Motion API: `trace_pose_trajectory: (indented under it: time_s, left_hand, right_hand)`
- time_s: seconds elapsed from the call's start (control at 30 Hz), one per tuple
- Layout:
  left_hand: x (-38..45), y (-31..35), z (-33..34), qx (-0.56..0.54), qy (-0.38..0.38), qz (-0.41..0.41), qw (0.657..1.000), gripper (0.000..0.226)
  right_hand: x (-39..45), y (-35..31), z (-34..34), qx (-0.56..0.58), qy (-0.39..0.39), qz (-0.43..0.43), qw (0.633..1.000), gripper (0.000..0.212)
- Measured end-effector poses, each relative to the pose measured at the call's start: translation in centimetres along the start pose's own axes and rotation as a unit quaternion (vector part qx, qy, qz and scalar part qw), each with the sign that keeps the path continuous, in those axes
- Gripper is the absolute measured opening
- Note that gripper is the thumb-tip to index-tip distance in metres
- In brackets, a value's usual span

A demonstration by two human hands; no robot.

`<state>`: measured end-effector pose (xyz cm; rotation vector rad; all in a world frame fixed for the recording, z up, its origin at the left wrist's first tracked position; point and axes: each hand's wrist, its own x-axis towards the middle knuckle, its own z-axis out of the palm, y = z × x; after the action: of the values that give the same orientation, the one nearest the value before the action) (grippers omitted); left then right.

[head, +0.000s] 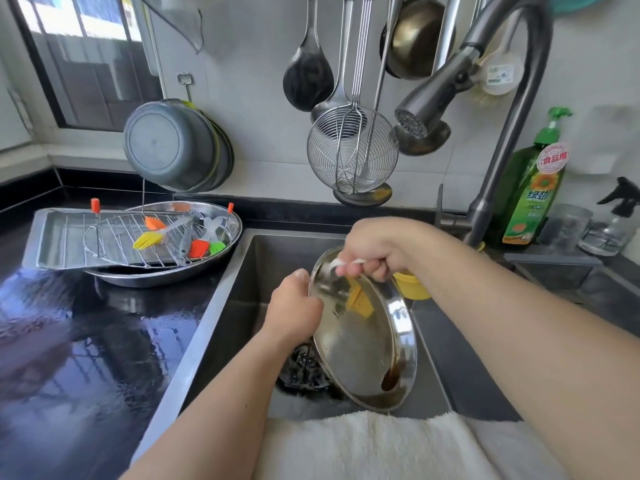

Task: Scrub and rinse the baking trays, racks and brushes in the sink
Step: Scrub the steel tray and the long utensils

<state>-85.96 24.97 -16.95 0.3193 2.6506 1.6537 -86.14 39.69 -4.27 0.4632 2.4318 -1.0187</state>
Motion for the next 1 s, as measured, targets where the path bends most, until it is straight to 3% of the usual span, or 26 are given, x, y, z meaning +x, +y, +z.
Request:
trace_pose_trajectory:
  time_s: [0.07, 0.17, 0.2, 0.3, 0.4, 0.43, 0.53, 0.57, 0.67, 0.8, 0.93, 1.0]
  left_hand:
    - [0.1, -0.2, -0.1, 0.007, -0.006, -0.002, 1.0, 0.023]
    - [0.0, -0.2, 0.1, 0.007, -0.019, -0.003, 1.0, 0.022]
    - [0.0, -0.2, 0.2, -0.003, -0.018, -0.005, 1.0, 0.023]
    - [0.4, -0.6, 0.0, -0.005, -0.008, -0.01, 1.0, 0.023]
    - [0.5, -0.6, 0.1, 0.016, -0.022, -0.004, 1.0, 0.021]
    - [0.4, -0.6, 0.3, 0.01, -0.027, -0.007, 1.0, 0.022]
    - [0.5, -0.7, 0.3, -0.009, -0.03, -0.02, 0.999, 0.024]
    - [0.7, -0.8, 0.3, -0.004, -0.032, -0.016, 0.999, 0.023]
    - [0.6, -0.6, 0.2, 0.013, -0.043, -0.006, 0.999, 0.023]
    - [0.6, -0.7, -0.1, -0.038, -0.041, -0.018, 0.998, 0.024]
    - [0.5, -0.8, -0.3, -0.074, -0.06, -0.041, 0.995, 0.028]
    - [0.5, -0.8, -0.4, -0.107, -0.061, -0.069, 0.99, 0.03]
  right_hand:
    - [0.0, 0.1, 0.5, -0.007, -0.038, -0.002, 0.999, 0.025]
    - [0.8, 0.5, 0.1, 0.017, 0.069, 0.01, 0.997, 0.022]
    - [0.8, 0.6, 0.2, 0.02, 0.066, 0.0, 0.998, 0.022]
    - [0.2, 0.9, 1.2, 0.003, -0.025, -0.035, 0.999, 0.024]
    - [0.3, 1.8, 1.4, 0.006, 0.095, -0.053, 0.994, 0.019]
    - [0.2, 2.0, 1.5, 0.001, 0.094, -0.056, 0.994, 0.018]
    - [-0.6, 2.0, 2.2, -0.021, -0.05, -0.038, 0.998, 0.026]
    - [-0.3, 1.8, 1.8, -0.015, -0.048, -0.037, 0.998, 0.026]
    - [0.5, 1.9, 0.4, 0.051, 0.083, -0.011, 0.995, 0.025]
    - [-0.8, 1.9, 1.4, 0.016, -0.045, -0.028, 0.998, 0.022]
    - [-0.4, 2.1, 0.1, 0.036, 0.116, -0.04, 0.992, 0.02]
    - [-1.1, 2.4, 0.3, 0.039, 0.075, -0.081, 0.993, 0.019]
